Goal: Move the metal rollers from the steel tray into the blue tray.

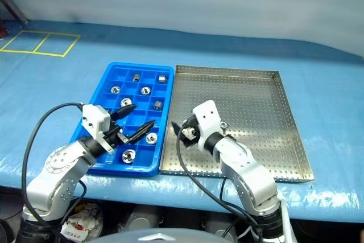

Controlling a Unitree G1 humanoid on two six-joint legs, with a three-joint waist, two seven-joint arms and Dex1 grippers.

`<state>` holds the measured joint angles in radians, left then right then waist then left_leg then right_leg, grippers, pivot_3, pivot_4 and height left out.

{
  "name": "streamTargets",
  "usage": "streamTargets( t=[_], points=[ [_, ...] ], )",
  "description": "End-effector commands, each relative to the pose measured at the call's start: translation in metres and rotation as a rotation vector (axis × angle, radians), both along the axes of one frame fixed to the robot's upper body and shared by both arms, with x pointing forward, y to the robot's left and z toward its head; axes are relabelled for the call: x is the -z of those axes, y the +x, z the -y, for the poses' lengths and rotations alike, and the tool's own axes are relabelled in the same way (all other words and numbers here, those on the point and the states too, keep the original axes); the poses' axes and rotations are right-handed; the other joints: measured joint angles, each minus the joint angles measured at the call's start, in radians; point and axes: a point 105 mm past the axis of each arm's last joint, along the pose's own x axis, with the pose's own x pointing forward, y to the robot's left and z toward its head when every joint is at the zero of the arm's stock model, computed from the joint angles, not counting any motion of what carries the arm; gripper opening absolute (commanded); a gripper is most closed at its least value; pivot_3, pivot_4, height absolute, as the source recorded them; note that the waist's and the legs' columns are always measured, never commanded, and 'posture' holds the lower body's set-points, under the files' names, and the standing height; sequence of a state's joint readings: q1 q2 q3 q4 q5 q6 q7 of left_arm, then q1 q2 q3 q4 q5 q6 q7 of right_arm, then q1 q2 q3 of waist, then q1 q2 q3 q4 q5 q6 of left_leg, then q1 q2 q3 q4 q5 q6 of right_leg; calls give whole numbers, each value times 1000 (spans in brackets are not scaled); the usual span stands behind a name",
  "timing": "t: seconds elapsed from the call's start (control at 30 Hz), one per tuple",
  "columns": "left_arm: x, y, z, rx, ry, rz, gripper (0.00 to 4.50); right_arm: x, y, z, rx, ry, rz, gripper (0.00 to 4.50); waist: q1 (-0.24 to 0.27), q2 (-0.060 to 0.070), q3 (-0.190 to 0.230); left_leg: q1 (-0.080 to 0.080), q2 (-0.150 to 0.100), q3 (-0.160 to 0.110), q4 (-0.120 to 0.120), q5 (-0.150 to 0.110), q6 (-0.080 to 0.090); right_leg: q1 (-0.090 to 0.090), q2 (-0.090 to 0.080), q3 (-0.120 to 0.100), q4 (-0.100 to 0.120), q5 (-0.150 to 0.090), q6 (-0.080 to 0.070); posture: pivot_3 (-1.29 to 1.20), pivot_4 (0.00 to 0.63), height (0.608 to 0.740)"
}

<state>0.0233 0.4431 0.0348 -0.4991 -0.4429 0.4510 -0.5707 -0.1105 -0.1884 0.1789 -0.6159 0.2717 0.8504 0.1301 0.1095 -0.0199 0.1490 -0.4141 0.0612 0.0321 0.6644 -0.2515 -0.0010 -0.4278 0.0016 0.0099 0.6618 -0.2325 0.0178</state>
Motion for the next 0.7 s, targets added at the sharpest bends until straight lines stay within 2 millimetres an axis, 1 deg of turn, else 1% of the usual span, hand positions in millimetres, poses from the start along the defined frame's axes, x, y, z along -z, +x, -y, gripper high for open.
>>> streamTargets(
  t=[0.03,0.13,0.23,0.3,0.5,0.7],
  points=[
    [-1,8,7,20,42,20,4500,-11,1,21,103,8,56,4438,-9,0,0,0,0,0,0,0,0,0,0,0,0,1,1,187,150,740],
    [-2,19,17,37,53,22,4500,-10,-4,28,137,11,51,4438,-23,0,0,0,0,0,0,0,0,0,0,0,0,1,2,164,150,740],
    [-5,31,35,103,87,42,4500,-6,-13,34,164,8,42,4438,-32,0,0,0,0,0,0,0,0,0,1,1,1,1,2,137,150,740],
    [-3,40,43,119,104,16,4500,-4,-18,37,183,2,37,4438,-40,0,0,1,0,0,0,0,0,0,1,1,1,1,2,110,150,740],
    [-2,50,90,306,138,2,4500,1,-34,53,279,-3,20,4438,-72,0,0,0,-1,1,1,0,0,0,1,3,1,2,4,17,150,740],
    [7,64,116,370,182,-49,4500,0,-49,68,383,12,13,4438,-105,1,-1,1,-1,1,2,0,0,0,2,4,2,2,4,-50,150,740]
  ],
)
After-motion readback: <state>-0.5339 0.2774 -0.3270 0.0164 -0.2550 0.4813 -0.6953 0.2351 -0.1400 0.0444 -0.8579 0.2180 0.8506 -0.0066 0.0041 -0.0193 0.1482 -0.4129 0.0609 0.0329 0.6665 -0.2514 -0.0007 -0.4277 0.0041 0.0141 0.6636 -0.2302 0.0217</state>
